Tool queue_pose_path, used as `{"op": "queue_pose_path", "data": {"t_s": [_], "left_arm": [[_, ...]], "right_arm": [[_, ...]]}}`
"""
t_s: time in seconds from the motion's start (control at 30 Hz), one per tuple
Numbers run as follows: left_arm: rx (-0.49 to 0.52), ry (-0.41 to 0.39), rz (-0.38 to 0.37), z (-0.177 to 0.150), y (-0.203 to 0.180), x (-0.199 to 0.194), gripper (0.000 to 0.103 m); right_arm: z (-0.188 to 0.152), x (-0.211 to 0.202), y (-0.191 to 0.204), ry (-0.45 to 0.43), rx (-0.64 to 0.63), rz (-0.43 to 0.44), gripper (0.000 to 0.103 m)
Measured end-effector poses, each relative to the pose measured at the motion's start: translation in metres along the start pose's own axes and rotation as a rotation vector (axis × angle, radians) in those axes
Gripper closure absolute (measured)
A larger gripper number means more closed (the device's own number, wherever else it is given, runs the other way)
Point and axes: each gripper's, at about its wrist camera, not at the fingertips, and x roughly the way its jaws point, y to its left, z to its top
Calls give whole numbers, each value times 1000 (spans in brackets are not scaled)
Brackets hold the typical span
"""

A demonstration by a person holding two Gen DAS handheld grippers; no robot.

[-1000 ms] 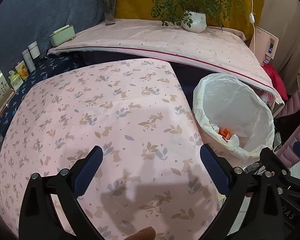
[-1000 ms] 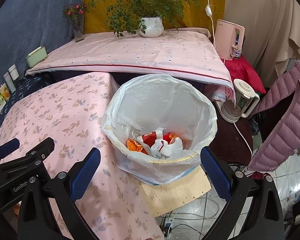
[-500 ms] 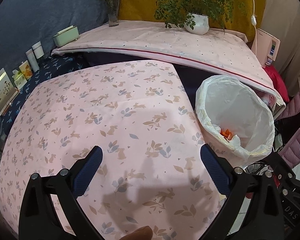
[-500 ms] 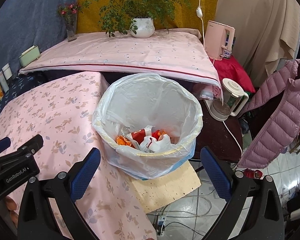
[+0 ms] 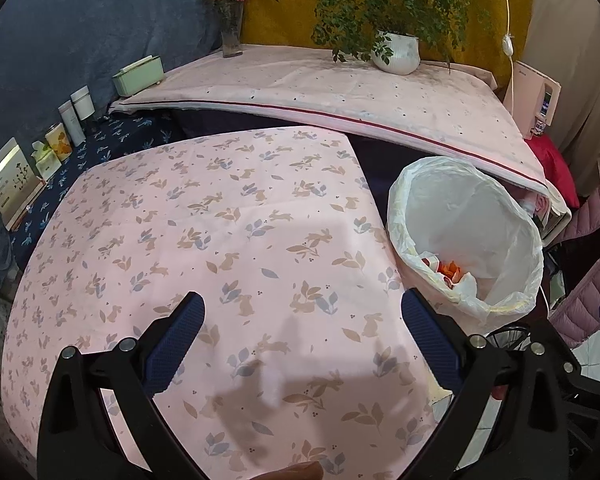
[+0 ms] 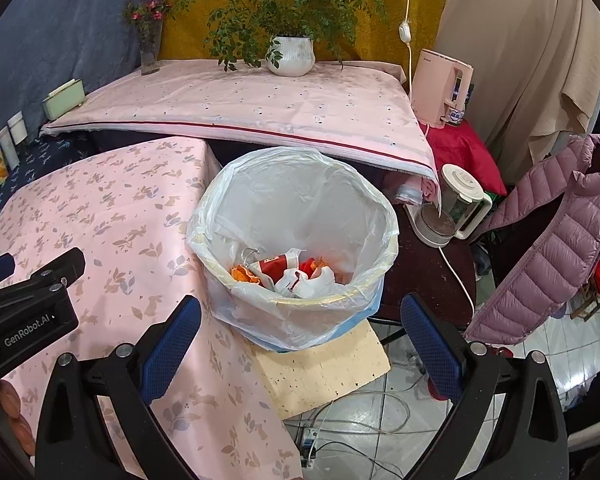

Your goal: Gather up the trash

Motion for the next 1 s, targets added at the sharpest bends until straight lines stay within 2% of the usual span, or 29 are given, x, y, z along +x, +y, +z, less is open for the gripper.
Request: {"op": "queue_pose_path", "data": {"t_s": [1.0], "left_arm": [[-6,13,6,-3,1,-4,9]], "right_arm": [[-5,-2,6,6,-8,2,7]]}}
